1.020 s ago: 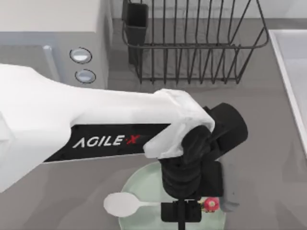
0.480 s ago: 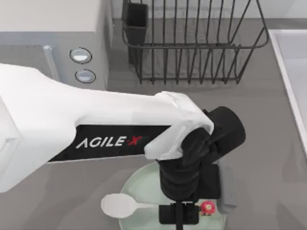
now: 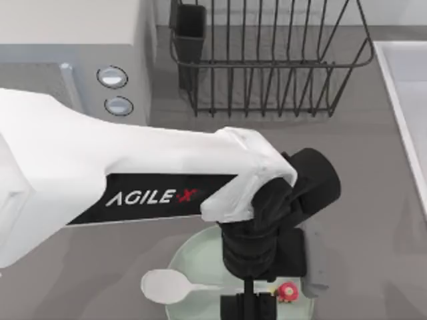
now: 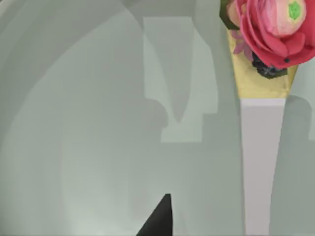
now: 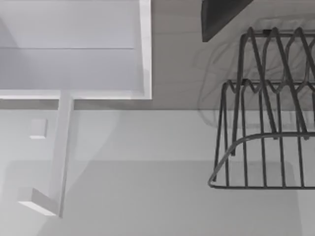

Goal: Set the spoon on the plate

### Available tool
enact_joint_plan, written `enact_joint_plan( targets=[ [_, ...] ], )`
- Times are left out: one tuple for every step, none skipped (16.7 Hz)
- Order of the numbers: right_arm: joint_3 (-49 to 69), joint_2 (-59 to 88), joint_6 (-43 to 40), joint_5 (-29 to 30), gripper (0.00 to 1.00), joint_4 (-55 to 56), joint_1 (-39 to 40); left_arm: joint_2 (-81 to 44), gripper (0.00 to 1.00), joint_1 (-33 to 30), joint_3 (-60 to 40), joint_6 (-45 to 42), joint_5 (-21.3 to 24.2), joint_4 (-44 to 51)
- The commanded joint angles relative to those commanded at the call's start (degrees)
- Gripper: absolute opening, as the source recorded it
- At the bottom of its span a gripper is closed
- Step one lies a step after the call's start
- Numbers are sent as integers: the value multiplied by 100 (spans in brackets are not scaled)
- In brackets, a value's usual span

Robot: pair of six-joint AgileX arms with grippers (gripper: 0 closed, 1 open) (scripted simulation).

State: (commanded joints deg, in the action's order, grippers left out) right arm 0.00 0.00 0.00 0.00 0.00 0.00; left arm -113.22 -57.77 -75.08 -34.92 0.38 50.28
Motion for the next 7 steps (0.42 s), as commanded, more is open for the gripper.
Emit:
enact_joint_plan(
  targets=[
    [0,0,0,0,100,0,0,0,98,0,0,0,0,0],
    [0,0,0,0,100,0,0,0,100,0,0,0,0,0],
    [0,0,0,0,100,0,0,0,100,0,0,0,0,0],
    [0,0,0,0,100,0,0,0,100,0,0,0,0,0],
    [0,0,0,0,100,0,0,0,100,0,0,0,0,0],
    [0,0,0,0,100,0,0,0,100,0,0,0,0,0],
    [0,0,0,0,100,0,0,0,100,0,0,0,0,0]
  ],
)
